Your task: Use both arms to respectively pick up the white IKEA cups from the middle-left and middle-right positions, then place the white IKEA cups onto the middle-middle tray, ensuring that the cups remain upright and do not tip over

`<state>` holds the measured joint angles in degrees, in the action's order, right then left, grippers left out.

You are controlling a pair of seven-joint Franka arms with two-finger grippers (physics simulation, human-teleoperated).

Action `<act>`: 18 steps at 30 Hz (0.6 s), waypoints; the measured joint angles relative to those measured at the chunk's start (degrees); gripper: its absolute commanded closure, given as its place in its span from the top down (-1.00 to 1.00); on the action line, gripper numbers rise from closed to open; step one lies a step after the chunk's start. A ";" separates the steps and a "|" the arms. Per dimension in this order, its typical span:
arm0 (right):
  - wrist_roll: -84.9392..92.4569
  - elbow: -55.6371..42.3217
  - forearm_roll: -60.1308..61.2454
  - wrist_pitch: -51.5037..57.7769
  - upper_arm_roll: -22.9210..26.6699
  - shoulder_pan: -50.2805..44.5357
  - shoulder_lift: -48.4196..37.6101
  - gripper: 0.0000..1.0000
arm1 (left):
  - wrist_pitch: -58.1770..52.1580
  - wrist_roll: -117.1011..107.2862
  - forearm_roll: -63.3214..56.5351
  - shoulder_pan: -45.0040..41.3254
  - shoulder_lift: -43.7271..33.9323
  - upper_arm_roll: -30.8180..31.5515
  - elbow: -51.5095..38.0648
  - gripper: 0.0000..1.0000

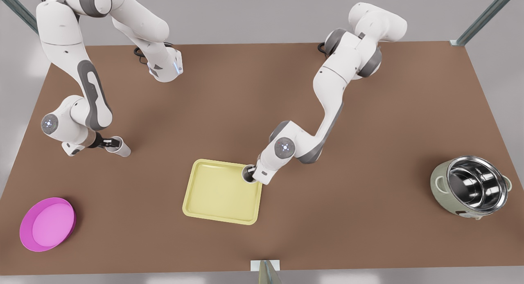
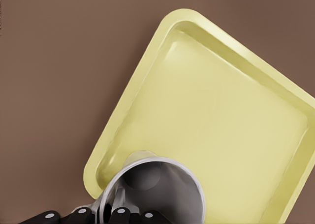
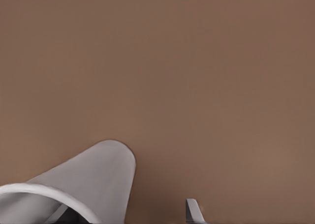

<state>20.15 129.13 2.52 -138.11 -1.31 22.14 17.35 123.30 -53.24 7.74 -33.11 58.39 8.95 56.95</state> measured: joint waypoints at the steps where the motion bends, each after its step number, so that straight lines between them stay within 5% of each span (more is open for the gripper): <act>1: 0.24 -0.04 0.13 -0.23 0.00 -0.02 0.32 0.00 | 0.23 -0.93 0.00 -0.01 0.15 0.00 0.02 -0.57; 3: 0.97 -0.11 0.65 -0.55 -0.02 -0.08 0.61 -0.45 | 0.64 -2.62 0.00 -0.02 0.45 0.00 0.03 -0.57; 5: 2.06 -0.36 1.39 -0.67 -0.15 -0.28 0.62 -0.57 | 1.04 -4.03 0.13 -0.02 0.74 0.00 0.04 0.28; 6: 2.27 -0.52 1.30 -0.76 -0.26 -0.44 0.66 -0.57 | 1.29 -4.59 0.29 -0.02 0.80 0.00 0.04 0.30; 8: 2.37 -0.95 0.94 -0.92 -0.53 -1.04 0.70 -0.57 | 1.85 -5.43 0.75 -0.02 0.84 -0.04 0.06 0.65; 13: 2.56 -8.02 2.14 -0.81 -1.22 -10.47 0.89 -0.57 | 2.25 -7.55 0.79 -0.09 0.52 -0.02 0.34 1.00; 18: 2.68 -22.05 4.50 -0.74 -1.33 -25.27 7.39 -0.57 | 1.92 -9.66 0.19 0.05 0.39 0.00 0.46 1.00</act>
<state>22.83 107.08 7.02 -138.85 -2.64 -3.14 24.74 125.22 -62.90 7.93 -33.07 58.79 8.95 57.41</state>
